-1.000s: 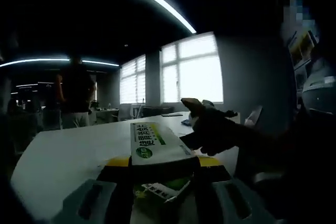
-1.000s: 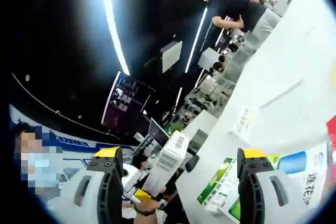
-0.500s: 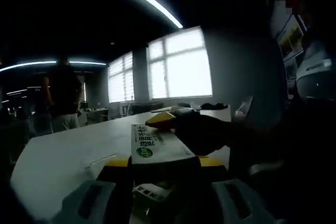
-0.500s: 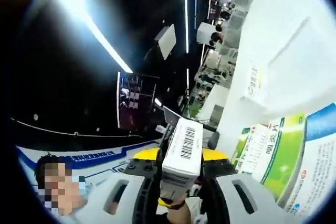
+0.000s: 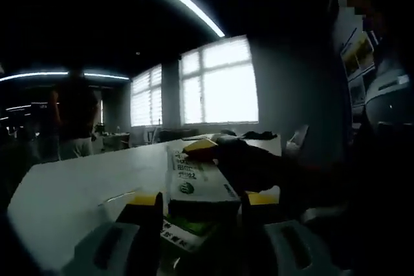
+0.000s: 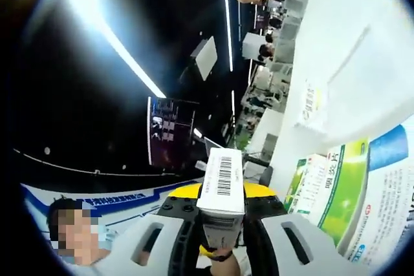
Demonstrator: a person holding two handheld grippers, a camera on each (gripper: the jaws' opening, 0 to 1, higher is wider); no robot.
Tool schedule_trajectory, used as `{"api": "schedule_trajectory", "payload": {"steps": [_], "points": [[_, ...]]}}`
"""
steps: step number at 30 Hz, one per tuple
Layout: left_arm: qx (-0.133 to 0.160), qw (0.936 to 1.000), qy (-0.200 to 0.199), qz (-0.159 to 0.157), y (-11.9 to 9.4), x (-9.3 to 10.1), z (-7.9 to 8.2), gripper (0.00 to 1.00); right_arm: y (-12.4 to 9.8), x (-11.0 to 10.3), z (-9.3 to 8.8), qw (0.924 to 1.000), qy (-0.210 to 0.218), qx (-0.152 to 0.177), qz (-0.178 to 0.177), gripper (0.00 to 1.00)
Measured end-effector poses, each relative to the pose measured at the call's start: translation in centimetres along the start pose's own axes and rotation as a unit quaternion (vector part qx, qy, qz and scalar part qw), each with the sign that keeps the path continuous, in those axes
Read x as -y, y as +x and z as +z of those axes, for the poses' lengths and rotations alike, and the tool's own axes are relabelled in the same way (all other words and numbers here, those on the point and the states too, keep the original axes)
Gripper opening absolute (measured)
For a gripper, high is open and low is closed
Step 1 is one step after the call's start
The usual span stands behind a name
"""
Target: Arrange the small medicine boxes into an aligned row inside the storage area until every box is upright, visible, and separated from the surrounding clutter.
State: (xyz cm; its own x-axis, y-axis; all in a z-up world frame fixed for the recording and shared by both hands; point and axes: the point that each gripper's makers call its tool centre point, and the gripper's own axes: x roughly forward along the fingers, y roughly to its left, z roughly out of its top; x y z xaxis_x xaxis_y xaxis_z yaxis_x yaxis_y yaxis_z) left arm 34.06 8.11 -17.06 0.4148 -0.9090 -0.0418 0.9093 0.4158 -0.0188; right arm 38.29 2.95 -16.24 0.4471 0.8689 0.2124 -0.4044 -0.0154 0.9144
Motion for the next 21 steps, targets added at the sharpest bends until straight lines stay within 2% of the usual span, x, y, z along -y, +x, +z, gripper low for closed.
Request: {"api": "schedule_trajectory", "payload": {"steps": [2,4,7,9,11,13,15,17,19,20,21], "points": [[0.005,0.9996,-0.028,0.001,-0.3,-0.5,0.0,0.49,-0.2,0.1,0.2,1.0,-0.002,0.005,-0.001,0.19],[0.005,0.9993,-0.038,0.003,-0.5,-1.0,-0.1,0.51,-0.4,0.0,0.4,0.9999,-0.006,0.011,-0.002,0.19],[0.006,0.9981,-0.061,0.003,-0.6,-1.5,-0.1,0.53,-0.7,-0.7,1.3,0.9986,-0.034,0.037,0.019,0.19],[0.023,0.9959,-0.087,-0.005,-0.6,-1.4,0.4,0.53,-0.7,-1.1,1.7,0.9971,-0.048,0.051,0.029,0.2],[0.037,0.9912,-0.126,-0.018,-0.5,-1.3,0.9,0.53,-0.7,-1.4,2.1,0.995,-0.07,0.062,0.036,0.2],[0.048,0.9871,-0.151,-0.026,-0.4,-1.4,1.2,0.53,-0.7,-2.6,2.3,0.9909,-0.093,0.078,0.059,0.2],[0.057,0.9825,-0.175,-0.031,-0.2,-1.7,1.5,0.53,-0.7,-3.3,2.3,0.9884,-0.106,0.08,0.073,0.2],[0.065,0.9791,-0.189,-0.038,0.0,-1.7,1.8,0.53,-0.6,-3.7,2.1,0.9879,-0.114,0.073,0.076,0.2],[0.067,0.9783,-0.192,-0.04,0.0,-1.8,1.9,0.54,-0.1,-3.8,1.9,0.9835,-0.151,0.073,0.067,0.2],[0.053,0.9694,-0.229,-0.071,0.8,-1.1,1.4,0.54,-0.1,-4.0,1.6,0.9825,-0.159,0.069,0.069,0.2],[0.057,0.9702,-0.226,-0.067,1.1,-1.2,1.4,0.54,0.0,-4.2,1.3,0.9805,-0.171,0.069,0.069,0.2]]}}
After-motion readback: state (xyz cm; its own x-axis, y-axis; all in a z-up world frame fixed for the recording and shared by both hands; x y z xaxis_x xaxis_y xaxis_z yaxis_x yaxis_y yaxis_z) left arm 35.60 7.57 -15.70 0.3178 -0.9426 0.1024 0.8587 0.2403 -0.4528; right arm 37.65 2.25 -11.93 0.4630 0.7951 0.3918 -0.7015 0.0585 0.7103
